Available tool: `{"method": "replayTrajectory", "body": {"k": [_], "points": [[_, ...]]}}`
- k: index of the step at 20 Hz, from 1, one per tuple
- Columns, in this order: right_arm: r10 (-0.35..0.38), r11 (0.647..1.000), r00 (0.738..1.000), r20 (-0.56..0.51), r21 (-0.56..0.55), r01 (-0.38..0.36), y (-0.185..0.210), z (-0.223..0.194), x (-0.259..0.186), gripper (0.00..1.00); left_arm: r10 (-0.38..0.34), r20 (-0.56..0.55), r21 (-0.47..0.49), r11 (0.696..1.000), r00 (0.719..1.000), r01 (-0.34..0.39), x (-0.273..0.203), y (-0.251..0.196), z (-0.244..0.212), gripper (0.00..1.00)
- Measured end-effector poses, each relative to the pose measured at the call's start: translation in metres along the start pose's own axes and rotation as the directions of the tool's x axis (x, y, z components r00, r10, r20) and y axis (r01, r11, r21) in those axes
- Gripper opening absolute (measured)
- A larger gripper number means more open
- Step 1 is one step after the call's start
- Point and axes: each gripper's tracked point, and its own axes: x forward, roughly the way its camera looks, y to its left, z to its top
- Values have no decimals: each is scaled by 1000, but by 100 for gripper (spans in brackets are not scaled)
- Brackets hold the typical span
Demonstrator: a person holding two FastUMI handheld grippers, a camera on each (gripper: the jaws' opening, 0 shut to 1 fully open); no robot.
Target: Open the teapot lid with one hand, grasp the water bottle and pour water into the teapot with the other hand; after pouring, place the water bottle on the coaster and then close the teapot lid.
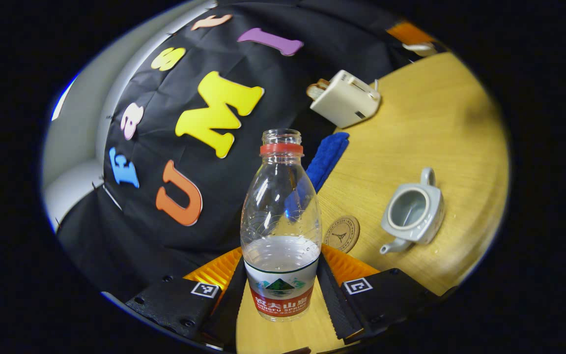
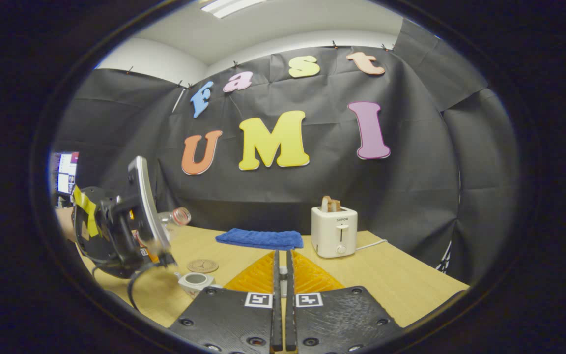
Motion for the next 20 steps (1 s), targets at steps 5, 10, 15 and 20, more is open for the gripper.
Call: {"method": "replayTrajectory", "body": {"k": [5, 10, 15, 20], "points": [[10, 1000, 1000, -24, -13, -11, 4, -11, 6, 2, 64, 8, -337, 940, 998, -58, 24, 17, 15, 76], [1, 1000, 999, -35, 1, -1, -8, -16, 10, 2, 72, 42, -537, 843, 997, -38, 56, 8, 26, 76], [-20, 999, 999, -45, 38, 22, -24, -21, 12, 2, 40, 117, -698, 714, 992, 53, 79, -3, 38, 77], [-6, 998, 998, -68, 57, 10, -24, -31, 17, 2, -3, 126, -748, 656, 992, 97, 101, -21, 32, 78]]}}
